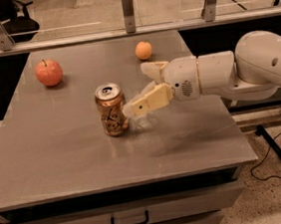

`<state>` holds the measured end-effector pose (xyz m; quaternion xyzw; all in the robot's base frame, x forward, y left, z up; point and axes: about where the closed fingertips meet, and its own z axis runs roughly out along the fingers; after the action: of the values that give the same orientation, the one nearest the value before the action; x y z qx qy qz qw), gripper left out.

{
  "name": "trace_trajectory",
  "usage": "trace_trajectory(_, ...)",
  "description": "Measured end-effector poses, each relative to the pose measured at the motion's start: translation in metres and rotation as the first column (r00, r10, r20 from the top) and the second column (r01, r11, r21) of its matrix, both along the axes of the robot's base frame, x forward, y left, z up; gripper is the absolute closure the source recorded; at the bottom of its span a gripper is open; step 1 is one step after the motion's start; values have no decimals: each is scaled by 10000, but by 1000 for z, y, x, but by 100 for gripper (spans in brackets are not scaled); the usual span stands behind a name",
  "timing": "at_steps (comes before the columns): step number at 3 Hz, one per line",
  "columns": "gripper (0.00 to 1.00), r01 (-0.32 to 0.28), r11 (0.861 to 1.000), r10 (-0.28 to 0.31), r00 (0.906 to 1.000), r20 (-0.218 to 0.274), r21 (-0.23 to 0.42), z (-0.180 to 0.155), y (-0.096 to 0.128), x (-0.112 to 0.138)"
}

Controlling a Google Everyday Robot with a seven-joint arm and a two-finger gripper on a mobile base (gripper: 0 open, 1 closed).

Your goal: Knock orange can over

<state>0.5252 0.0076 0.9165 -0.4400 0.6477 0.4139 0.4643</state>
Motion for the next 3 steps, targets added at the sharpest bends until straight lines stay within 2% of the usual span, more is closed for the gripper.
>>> trace_trajectory(1, 0, -327, 9995, 329, 9983, 485, -50, -17, 7, -9)
trace_trajectory(2, 0, -429, 9990, 436, 9959, 798, -96, -30, 22, -2)
trace_trajectory(3, 0, -450, 9990, 449, 9938, 1017, -10, -29, 43, 17)
